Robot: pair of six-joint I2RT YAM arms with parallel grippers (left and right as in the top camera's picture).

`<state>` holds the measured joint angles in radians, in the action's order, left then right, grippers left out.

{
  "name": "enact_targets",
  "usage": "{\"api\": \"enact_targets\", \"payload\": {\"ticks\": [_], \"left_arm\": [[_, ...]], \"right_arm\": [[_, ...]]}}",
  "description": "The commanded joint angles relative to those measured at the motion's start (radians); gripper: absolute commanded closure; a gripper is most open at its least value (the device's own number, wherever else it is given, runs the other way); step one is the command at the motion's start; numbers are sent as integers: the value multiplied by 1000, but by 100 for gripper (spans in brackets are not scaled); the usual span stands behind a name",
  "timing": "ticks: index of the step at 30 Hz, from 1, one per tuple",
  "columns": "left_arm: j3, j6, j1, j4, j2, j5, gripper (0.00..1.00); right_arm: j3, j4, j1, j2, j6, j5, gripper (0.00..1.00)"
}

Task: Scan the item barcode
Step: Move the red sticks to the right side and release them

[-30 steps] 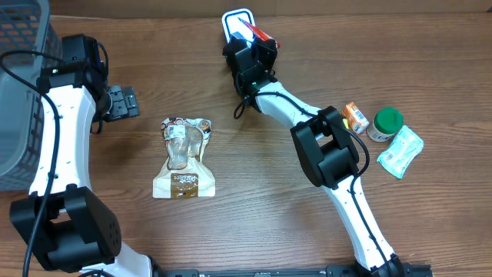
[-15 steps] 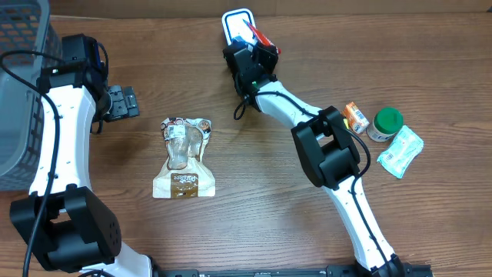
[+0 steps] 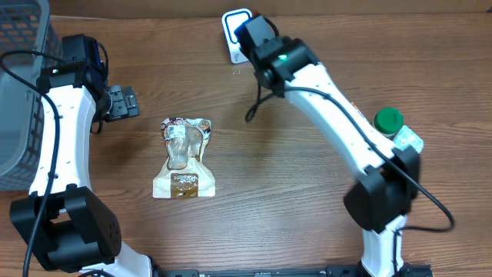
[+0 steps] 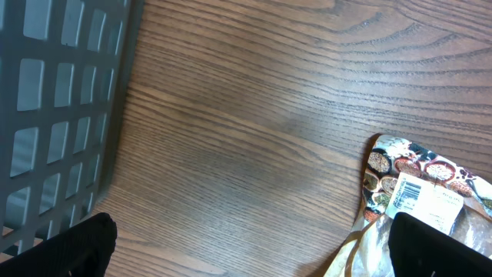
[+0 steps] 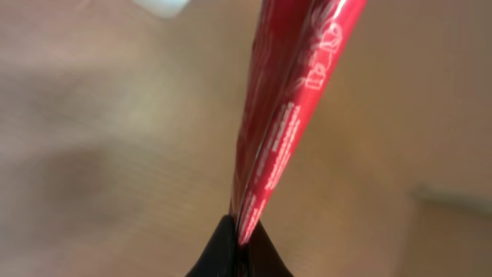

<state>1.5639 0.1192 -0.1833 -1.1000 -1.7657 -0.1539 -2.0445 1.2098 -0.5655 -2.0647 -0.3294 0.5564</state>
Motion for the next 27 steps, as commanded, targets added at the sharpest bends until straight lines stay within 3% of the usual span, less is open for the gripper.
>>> {"api": "enact_targets", "payload": {"ticks": [1, 6, 21, 23, 27], "left_arm": [[2, -18, 7, 1, 0, 2, 0], [2, -18, 7, 1, 0, 2, 0], [2, -18, 7, 1, 0, 2, 0], [2, -19, 7, 1, 0, 2, 0], [2, -18, 7, 1, 0, 2, 0]], "right_arm": [[-3, 192, 23, 0, 245, -245, 96], [75, 351, 88, -6, 262, -412, 96], [464, 165, 304, -6, 307, -420, 96], [486, 145, 322, -6, 307, -420, 94], [500, 118, 344, -6, 307, -420, 79]]}}
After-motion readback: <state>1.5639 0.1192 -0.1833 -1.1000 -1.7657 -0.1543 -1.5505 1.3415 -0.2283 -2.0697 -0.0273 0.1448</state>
